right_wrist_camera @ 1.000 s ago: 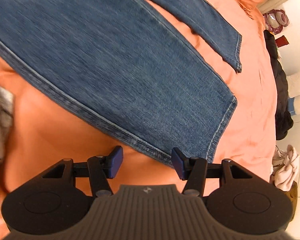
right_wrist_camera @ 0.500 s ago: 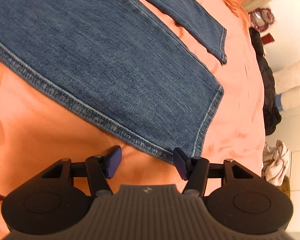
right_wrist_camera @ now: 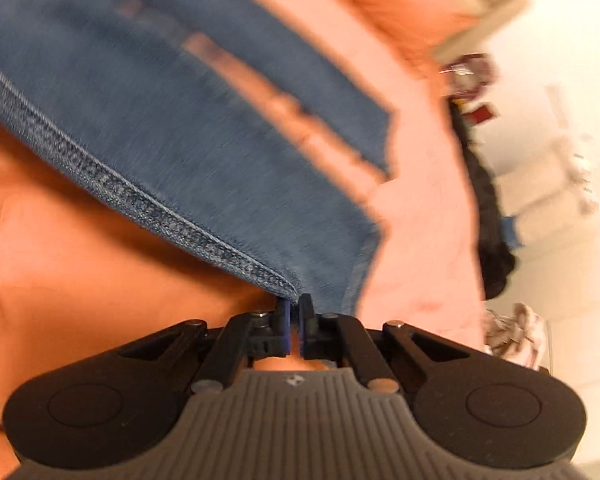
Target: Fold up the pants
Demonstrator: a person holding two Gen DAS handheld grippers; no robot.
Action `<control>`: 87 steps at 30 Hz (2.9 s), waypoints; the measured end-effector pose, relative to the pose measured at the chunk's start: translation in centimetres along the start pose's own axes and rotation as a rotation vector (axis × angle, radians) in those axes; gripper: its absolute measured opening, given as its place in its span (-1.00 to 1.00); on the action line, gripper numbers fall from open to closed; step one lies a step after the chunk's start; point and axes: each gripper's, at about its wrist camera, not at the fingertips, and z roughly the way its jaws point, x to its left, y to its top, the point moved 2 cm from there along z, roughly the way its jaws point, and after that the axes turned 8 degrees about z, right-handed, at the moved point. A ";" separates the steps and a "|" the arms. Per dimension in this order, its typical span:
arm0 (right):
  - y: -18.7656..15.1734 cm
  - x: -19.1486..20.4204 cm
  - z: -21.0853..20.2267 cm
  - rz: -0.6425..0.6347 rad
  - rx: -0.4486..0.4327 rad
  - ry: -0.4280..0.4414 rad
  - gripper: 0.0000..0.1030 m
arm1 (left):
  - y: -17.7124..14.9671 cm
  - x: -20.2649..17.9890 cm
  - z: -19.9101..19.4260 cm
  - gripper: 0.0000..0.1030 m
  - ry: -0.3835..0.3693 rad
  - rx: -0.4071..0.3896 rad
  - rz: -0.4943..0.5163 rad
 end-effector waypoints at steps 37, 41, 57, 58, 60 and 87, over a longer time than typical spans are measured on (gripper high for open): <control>28.8 1.2 27.6 -0.144 0.177 -0.150 -1.00 | 14.1 8.0 27.6 -0.82 -0.068 0.217 -0.164; 28.4 1.7 27.9 -0.144 0.172 -0.161 -1.00 | 13.5 8.0 27.0 -0.83 -0.047 0.185 -0.180; 30.8 -2.3 21.7 -0.031 0.069 -0.225 -1.00 | 14.7 9.7 20.8 -0.83 0.049 0.085 -0.242; 30.9 -2.0 22.0 -0.030 0.074 -0.232 -1.00 | 14.9 9.8 21.5 -0.83 0.046 0.091 -0.238; 30.8 -1.3 22.9 -0.032 0.094 -0.237 -1.00 | 15.0 9.8 22.6 -0.83 0.032 0.114 -0.234; 30.9 9.2 8.5 0.407 0.072 0.387 0.18 | 4.5 15.0 12.9 0.49 -0.106 0.103 -0.586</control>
